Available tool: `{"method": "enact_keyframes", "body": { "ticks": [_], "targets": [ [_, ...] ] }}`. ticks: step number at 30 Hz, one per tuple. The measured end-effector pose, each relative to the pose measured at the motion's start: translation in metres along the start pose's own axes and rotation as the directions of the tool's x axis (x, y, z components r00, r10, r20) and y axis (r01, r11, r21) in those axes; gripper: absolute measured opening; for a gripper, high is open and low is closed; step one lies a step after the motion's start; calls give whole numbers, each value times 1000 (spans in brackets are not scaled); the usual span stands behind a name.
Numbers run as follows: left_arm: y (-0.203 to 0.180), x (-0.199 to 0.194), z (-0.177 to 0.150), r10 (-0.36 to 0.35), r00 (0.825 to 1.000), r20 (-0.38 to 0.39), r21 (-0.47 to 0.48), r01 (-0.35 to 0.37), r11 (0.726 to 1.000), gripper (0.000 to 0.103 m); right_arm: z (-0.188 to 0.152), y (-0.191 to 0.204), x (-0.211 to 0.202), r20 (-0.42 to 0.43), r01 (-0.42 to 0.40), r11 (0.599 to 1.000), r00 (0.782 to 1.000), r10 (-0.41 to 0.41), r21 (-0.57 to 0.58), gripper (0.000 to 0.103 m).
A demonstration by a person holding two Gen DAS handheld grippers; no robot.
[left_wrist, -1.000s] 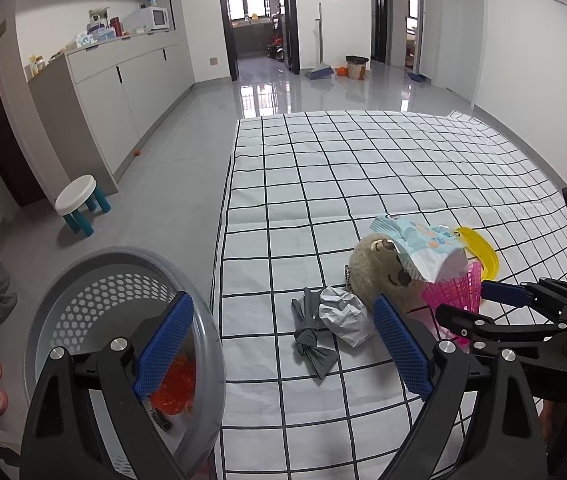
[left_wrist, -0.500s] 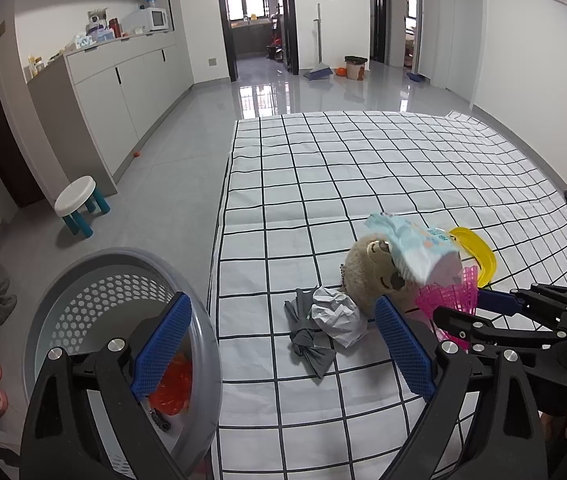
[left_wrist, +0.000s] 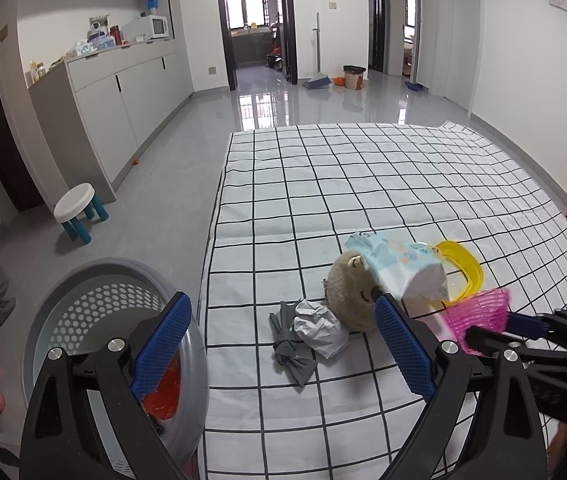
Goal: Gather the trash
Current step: 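Hold the shuttlecock in the right tool while the left tool grasps the wipes packet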
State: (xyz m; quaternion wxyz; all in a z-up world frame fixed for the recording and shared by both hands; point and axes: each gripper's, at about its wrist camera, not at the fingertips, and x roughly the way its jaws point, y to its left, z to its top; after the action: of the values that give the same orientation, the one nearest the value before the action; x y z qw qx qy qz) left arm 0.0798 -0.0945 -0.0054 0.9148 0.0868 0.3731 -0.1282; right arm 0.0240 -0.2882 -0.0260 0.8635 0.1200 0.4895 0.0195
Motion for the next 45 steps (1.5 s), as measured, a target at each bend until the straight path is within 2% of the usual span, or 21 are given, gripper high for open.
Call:
{"method": "enact_keyframes", "body": {
  "ticks": [5,12,21,26,29,34,40,45],
  "targets": [
    [-2,11,2,-5,999,-41,-9,5,1000,91,4,-16,-17,16,4,1000,1000,-5,28,42],
    [-3,23,15,1,998,-59,-7,-1,1000,91,6,-40,-34,39,19,999,999,-21,49,42],
    [-16,47,60,38,999,-17,37,-37,999,91,8,-57,-43,72,-87,991,994,80,98,42],
    [-24,66,68,46,998,-31,56,-44,997,91,11,-57,-46,73,-139,986,988,133,88,42],
    [-27,71,63,46,998,-48,61,-43,997,91,12,-56,-50,82,-152,985,986,145,82,42],
    [-31,66,38,31,996,-87,61,-25,998,91,10,-60,-55,97,-152,984,985,144,91,42],
    [-43,50,0,-4,992,-129,63,12,998,91,9,-63,-65,129,-160,981,981,146,106,42],
    [-55,32,-21,-19,991,-130,70,28,997,91,6,-63,-71,145,-161,981,979,145,104,42]
  ]
}}
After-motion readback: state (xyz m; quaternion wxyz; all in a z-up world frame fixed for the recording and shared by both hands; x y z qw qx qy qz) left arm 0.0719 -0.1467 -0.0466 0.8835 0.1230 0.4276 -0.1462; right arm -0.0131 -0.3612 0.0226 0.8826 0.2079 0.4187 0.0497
